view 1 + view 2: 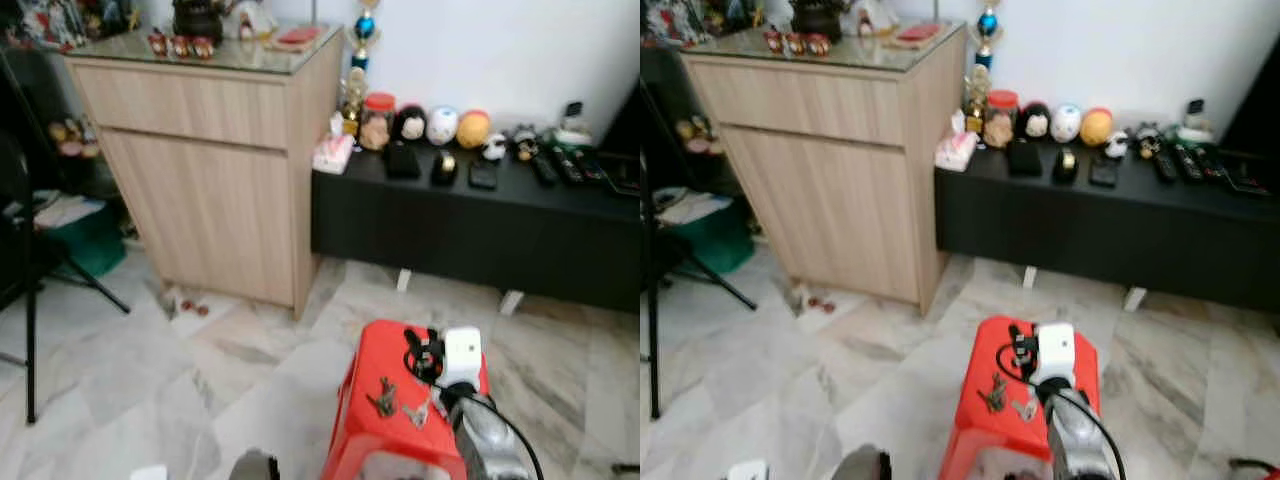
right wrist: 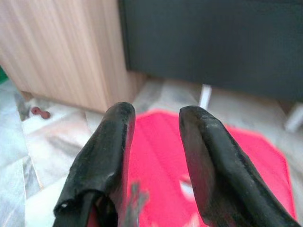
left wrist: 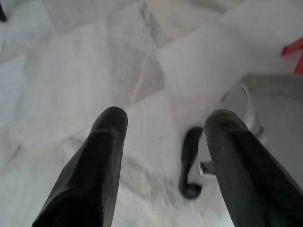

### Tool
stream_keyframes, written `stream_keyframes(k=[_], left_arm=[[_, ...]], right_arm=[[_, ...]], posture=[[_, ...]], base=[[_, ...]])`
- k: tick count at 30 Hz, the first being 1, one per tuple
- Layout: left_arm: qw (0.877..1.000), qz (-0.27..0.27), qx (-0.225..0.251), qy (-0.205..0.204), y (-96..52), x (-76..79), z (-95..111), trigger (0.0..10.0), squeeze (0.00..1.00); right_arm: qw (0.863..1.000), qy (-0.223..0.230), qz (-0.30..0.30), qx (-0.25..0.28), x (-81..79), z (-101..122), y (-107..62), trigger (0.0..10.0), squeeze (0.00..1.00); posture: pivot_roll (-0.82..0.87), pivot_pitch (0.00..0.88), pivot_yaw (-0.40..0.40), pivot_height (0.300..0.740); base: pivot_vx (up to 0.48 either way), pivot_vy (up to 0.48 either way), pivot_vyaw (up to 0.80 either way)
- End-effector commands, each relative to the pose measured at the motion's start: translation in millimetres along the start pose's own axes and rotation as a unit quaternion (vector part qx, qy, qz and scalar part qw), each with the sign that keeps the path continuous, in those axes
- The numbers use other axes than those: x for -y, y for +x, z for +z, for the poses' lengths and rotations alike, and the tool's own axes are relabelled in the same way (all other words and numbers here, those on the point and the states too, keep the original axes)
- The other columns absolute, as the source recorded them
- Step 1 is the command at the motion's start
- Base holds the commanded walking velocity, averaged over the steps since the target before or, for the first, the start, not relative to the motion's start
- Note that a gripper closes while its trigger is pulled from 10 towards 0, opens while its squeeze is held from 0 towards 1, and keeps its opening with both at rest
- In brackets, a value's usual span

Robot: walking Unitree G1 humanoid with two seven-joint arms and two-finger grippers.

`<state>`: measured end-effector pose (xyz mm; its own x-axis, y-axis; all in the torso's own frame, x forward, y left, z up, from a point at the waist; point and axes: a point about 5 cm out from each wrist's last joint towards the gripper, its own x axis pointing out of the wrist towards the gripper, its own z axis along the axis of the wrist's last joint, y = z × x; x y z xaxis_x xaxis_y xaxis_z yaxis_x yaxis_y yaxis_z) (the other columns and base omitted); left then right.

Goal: Hang keys on a hook

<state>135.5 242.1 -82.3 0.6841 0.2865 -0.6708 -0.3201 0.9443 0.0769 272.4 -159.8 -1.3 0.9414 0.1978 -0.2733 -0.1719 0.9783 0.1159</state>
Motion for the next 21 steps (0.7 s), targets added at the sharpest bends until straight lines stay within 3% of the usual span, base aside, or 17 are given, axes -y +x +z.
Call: stream_keyframes(k=[1, 2, 3, 4, 8, 12, 16, 21], left_arm=[[0.998, 0.002, 0.069, 0.002, 11.2, 2.0, 34.5, 10.0, 0.0], [0.995, 0.001, 0.103, 0.008, 17.2, 1.4, 55.9, 10.0, 0.0], [0.995, 0.001, 0.103, 0.008, 17.2, 1.4, 55.9, 10.0, 0.0], [0.986, 0.003, 0.165, 0.016, 24.5, 0.1, 95.1, 10.0, 0.0], [0.98, -0.001, 0.201, 0.008, 26.3, 1.0, 115.4, 10.0, 0.0], [0.976, -0.01, 0.216, -0.006, 26.9, 2.2, 122.8, 10.0, 0.0], [0.964, -0.027, 0.264, -0.022, 25.9, 5.9, 145.5, 10.0, 0.0], [0.948, -0.06, 0.313, -0.014, 22.6, 17.7, 170.0, 10.0, 0.0]], right_arm=[[1.0, 0.012, -0.002, -0.015, 3.2, -3.1, -0.7, 10.0, 0.0], [1.0, 0.014, -0.001, -0.016, 3.2, -3.6, -0.8, 10.0, 0.0], [1.0, 0.014, -0.001, -0.016, 3.2, -3.6, -0.8, 10.0, 0.0], [1.0, 0.021, -0.004, -0.018, 4.1, -3.9, -0.6, 10.0, 0.0], [0.999, 0.041, -0.012, -0.022, 7.4, -3.9, 0.0, 10.0, 0.0], [0.999, 0.042, -0.011, -0.024, 8.2, -3.1, 0.8, 10.0, 0.0], [0.998, 0.053, -0.021, -0.027, 11.7, -1.6, 2.4, 10.0, 0.0], [0.996, 0.068, -0.032, -0.042, 14.0, -4.6, 2.5, 10.0, 0.0]], posture=[[0.16, 0.0, -0.046, 0.619], [0.16, 0.0, -0.046, 0.619], [0.16, 0.0, -0.046, 0.619], [0.16, 0.0, -0.046, 0.619], [0.17, 0.0, -0.048, 0.619], [0.17, 0.0, -0.048, 0.619], [0.17, 0.0, -0.048, 0.619], [0.19, 0.004, -0.057, 0.619]], base=[[0.0, 0.0, 0.0], [0.0, 0.0, 0.0], [0.0, 0.0, 0.0], [0.0, 0.0, 0.0], [0.0, 0.0, 0.0], [0.0, 0.0, 0.0], [0.0, 0.0, 0.0], [0.0, 0.0, 0.0]])
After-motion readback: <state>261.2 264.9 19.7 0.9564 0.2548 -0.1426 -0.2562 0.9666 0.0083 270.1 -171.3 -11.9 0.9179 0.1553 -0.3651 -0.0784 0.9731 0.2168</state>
